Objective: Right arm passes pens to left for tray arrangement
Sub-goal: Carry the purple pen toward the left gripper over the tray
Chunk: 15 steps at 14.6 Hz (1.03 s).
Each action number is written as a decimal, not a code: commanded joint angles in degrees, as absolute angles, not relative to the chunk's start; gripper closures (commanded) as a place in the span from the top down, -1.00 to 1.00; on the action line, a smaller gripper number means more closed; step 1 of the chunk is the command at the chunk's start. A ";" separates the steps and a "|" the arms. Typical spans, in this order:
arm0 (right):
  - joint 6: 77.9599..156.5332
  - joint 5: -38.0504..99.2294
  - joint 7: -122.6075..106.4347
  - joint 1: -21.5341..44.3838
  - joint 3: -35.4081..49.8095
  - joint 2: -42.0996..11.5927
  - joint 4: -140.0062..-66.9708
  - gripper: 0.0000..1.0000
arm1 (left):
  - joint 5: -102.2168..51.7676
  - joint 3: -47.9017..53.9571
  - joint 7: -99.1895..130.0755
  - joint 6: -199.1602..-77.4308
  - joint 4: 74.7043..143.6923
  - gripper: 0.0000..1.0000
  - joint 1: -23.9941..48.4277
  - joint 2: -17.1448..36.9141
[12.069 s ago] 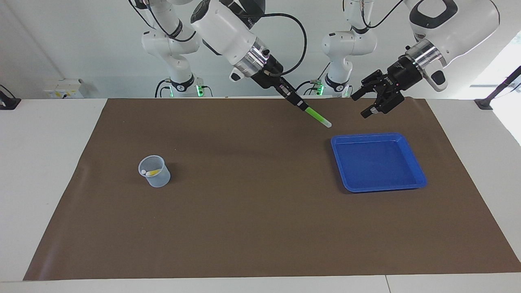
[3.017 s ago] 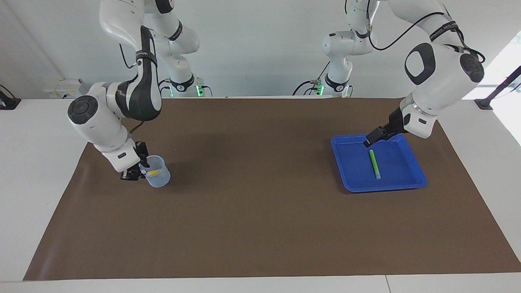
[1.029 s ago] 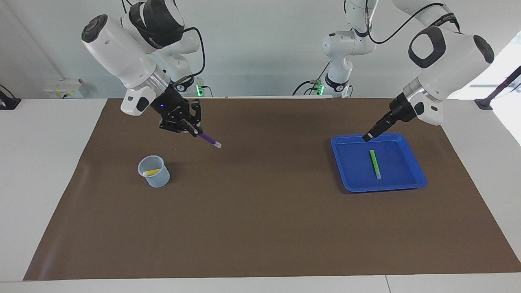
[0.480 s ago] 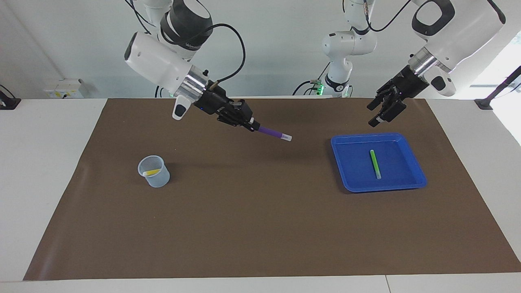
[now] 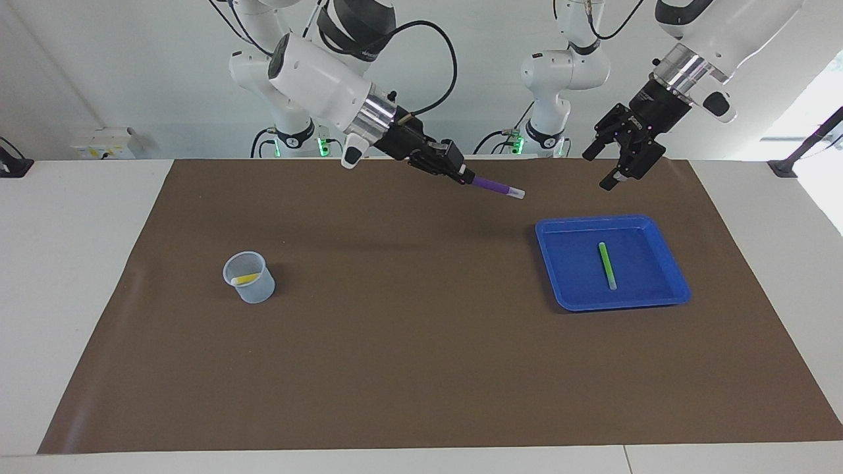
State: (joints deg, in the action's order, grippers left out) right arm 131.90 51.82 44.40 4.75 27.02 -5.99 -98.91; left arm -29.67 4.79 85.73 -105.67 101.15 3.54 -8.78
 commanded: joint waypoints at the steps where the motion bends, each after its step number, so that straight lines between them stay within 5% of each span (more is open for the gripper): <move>1: 133.94 52.38 48.15 4.83 29.44 -6.50 -98.61 -1.00 | -29.53 5.18 91.91 -109.49 102.91 1.00 6.67 -9.93; 15: 135.09 52.29 51.42 5.54 31.46 -6.42 -98.61 -1.00 | -14.94 11.51 112.41 -114.25 113.37 1.00 11.60 -16.43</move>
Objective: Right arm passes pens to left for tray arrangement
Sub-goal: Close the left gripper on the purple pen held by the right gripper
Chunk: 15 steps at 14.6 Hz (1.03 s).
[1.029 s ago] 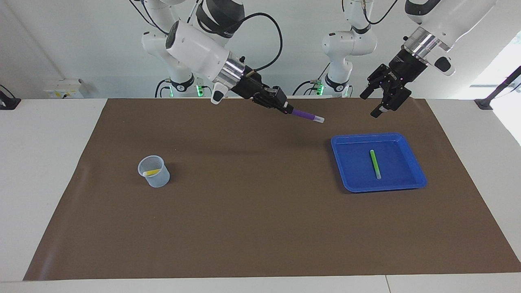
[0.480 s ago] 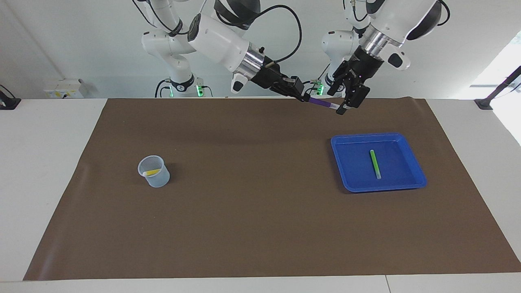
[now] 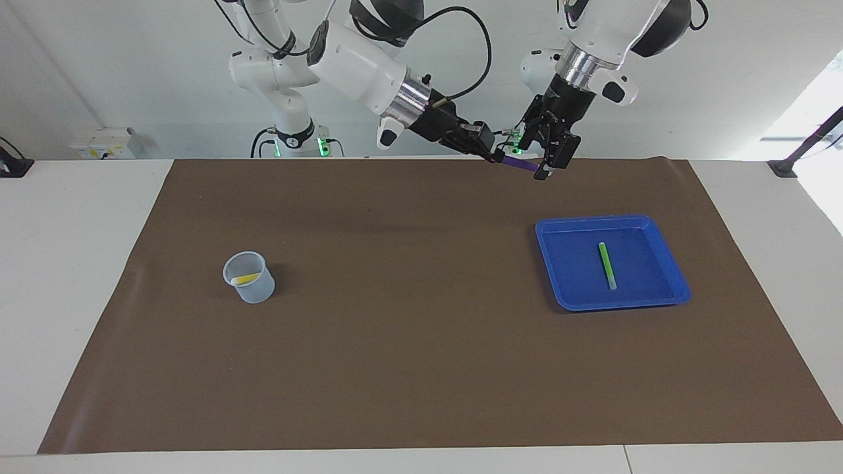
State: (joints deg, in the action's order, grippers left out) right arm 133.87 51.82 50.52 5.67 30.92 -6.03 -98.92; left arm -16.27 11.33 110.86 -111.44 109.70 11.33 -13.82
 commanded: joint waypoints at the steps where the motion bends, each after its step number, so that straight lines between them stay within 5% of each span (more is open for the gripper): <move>1: 135.09 52.29 51.42 5.54 31.38 -6.42 -98.70 -1.00 | -14.94 11.51 112.67 -114.69 113.47 1.00 11.51 -16.52; 4: 135.26 52.29 51.42 5.54 31.46 -6.42 -98.61 -1.00 | -14.94 11.51 113.03 -115.66 113.55 0.85 11.51 -16.52; 10: 135.53 52.29 51.42 5.54 31.46 -6.42 -98.61 -1.00 | -14.94 11.51 112.94 -116.19 113.64 0.02 11.51 -16.44; 12: 135.53 52.29 51.42 5.54 31.46 -6.50 -98.61 -1.00 | -14.94 11.51 112.94 -116.19 113.56 -0.38 11.51 -16.44; 14: 135.53 52.29 51.42 5.54 31.46 -6.42 -98.61 -1.00 | -14.94 11.51 112.94 -116.19 113.55 -1.00 11.51 -16.35; 15: 135.53 52.29 51.42 5.54 31.46 -6.42 -98.61 -1.00 | -14.94 11.51 112.94 -116.19 113.55 -1.00 11.34 -16.35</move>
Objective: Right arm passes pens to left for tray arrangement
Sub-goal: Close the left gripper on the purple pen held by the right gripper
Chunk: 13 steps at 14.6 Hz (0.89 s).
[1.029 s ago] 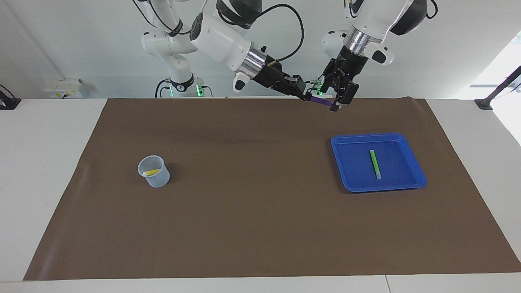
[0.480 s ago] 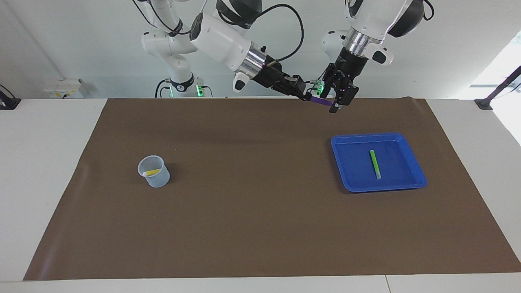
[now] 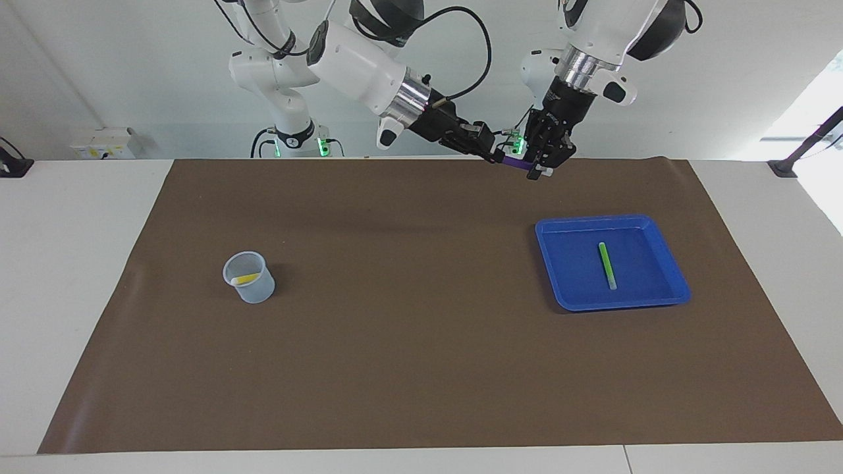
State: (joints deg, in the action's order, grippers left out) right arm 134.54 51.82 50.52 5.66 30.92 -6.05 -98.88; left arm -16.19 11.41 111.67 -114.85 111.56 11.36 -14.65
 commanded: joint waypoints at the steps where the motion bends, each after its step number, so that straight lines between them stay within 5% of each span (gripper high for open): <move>1: 135.53 52.29 51.42 5.54 31.46 -6.50 -98.61 -1.00 | -14.94 11.51 112.85 -116.28 113.38 -1.00 11.08 -16.26; 8: 135.26 52.12 51.07 5.54 31.38 -6.50 -98.61 -0.90 | -14.85 11.43 112.85 -116.98 113.12 -1.00 10.63 -15.91; 9: 135.35 50.47 50.37 5.54 31.38 -6.50 -98.61 0.18 | -14.85 11.43 112.85 -116.98 113.12 -1.00 10.55 -15.91; 10: 135.44 46.88 50.10 5.54 31.38 -6.50 -98.61 0.76 | -14.85 11.51 112.85 -116.98 113.03 -1.00 10.11 -15.91; 11: 135.44 43.80 50.01 5.54 31.38 -6.68 -98.61 1.00 | -14.85 11.51 112.76 -116.98 112.94 -1.00 9.85 -15.82; 13: 135.27 42.19 49.92 5.10 31.20 -6.77 -98.61 1.00 | -14.85 11.51 112.76 -117.07 112.94 -1.00 9.84 -15.82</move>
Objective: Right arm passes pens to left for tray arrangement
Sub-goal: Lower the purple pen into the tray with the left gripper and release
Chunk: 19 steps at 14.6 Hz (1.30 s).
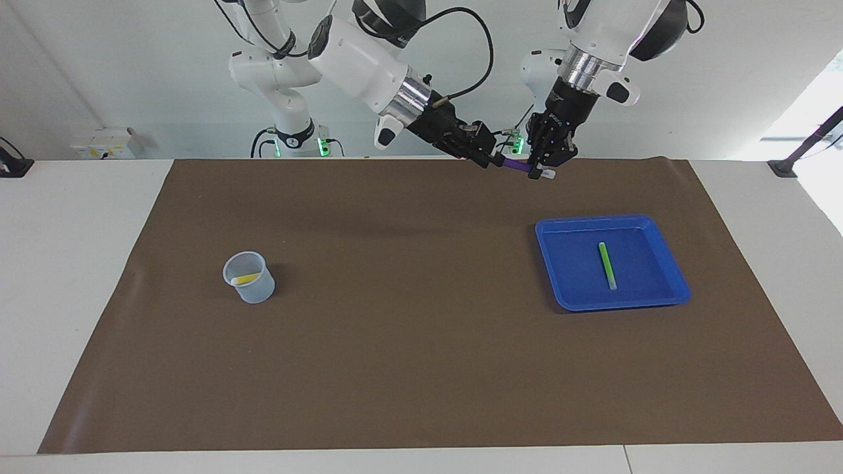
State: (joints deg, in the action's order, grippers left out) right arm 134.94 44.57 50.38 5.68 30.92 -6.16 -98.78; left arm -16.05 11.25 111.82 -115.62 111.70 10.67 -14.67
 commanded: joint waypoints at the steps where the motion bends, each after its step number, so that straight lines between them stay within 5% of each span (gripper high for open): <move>1: 134.74 41.49 49.92 4.92 30.94 -6.68 -98.79 1.00 | -14.85 11.43 112.50 -117.07 112.94 -1.00 9.76 -15.82; 14: 115.58 12.06 34.12 4.75 12.50 -3.34 -103.61 1.00 | -15.73 10.81 54.48 -115.05 119.70 -1.00 -6.58 -13.89; 19: 115.40 5.73 18.49 4.75 2.92 -3.25 -106.52 1.00 | -15.73 10.81 22.12 -115.31 121.29 -1.00 -10.19 -7.05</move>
State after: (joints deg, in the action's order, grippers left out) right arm 115.36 7.94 23.86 4.87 5.23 -4.76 -104.25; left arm -15.70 10.43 31.79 -115.10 121.31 -9.35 -10.18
